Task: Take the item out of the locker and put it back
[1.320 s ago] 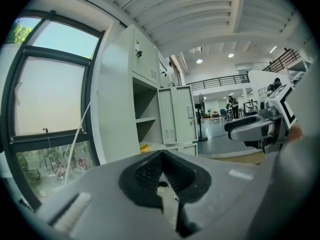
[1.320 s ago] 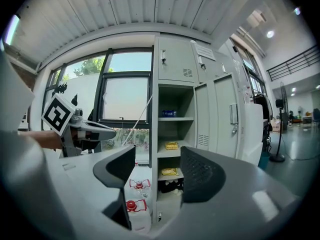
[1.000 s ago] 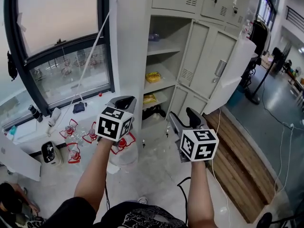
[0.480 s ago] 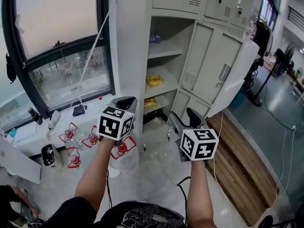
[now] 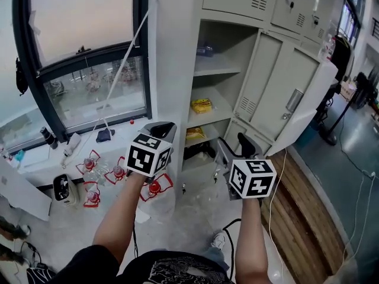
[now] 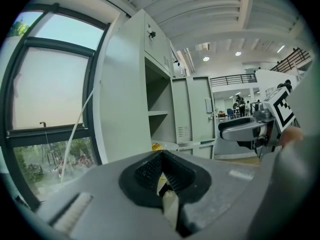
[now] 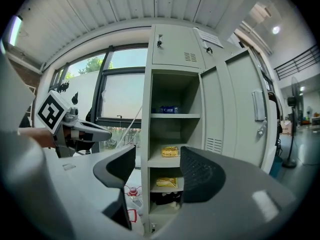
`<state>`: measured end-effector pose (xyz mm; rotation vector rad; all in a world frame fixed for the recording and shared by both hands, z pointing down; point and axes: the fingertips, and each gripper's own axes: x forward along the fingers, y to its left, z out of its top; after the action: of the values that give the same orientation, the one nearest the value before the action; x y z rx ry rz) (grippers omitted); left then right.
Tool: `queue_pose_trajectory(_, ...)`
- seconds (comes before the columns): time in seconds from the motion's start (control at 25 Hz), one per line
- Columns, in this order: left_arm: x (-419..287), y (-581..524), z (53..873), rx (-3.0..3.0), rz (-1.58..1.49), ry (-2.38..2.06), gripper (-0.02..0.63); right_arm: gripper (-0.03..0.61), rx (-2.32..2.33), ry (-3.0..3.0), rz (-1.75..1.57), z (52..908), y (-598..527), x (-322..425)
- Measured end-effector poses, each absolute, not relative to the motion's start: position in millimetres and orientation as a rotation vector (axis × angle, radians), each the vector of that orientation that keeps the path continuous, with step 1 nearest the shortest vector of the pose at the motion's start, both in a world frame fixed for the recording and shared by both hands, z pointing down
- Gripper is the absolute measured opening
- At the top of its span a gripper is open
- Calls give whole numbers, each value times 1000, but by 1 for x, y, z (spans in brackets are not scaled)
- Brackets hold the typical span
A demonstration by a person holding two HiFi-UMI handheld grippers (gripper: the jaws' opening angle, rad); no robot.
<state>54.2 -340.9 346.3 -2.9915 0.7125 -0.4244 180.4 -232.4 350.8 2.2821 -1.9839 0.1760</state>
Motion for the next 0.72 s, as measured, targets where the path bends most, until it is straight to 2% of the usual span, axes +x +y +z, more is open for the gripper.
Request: queue_pose_trajectory(0.72, 77, -399, 359, -2893, -469, 1210, 8, 304, 1938, -2245, 246, 384, -335, 251)
